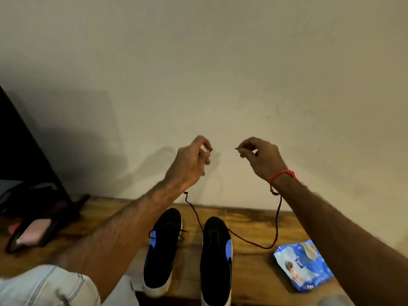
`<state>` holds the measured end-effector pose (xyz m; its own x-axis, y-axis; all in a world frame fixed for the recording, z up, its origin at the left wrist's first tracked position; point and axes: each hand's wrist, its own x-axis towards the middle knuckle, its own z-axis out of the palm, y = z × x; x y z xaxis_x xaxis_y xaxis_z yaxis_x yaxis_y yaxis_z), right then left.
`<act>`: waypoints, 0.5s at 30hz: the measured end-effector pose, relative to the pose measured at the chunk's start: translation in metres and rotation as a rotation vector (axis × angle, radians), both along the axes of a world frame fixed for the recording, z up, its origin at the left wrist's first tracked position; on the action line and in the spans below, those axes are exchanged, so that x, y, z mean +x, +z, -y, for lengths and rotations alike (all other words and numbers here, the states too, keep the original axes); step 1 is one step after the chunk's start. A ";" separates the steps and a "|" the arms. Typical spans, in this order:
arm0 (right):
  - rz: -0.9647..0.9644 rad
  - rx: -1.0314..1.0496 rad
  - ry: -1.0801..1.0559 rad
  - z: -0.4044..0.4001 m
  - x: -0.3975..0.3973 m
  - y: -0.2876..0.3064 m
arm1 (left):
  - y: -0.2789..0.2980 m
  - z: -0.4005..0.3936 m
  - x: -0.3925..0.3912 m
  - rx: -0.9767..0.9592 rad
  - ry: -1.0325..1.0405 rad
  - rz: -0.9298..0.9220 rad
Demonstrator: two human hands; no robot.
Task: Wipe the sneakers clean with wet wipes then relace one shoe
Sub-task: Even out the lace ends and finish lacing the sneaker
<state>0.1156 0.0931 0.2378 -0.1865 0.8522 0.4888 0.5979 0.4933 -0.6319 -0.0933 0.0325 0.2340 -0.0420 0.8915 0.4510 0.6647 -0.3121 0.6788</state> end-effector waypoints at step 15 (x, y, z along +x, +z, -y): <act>0.218 -0.582 0.201 0.017 -0.017 -0.246 | -0.234 0.002 0.016 -0.607 0.107 -0.190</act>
<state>0.0990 0.0764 -0.0078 -0.4130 0.9042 -0.1087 0.6743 0.2233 -0.7039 -0.0773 0.0308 -0.0004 -0.1135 0.9858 -0.1238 0.7966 0.1648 0.5816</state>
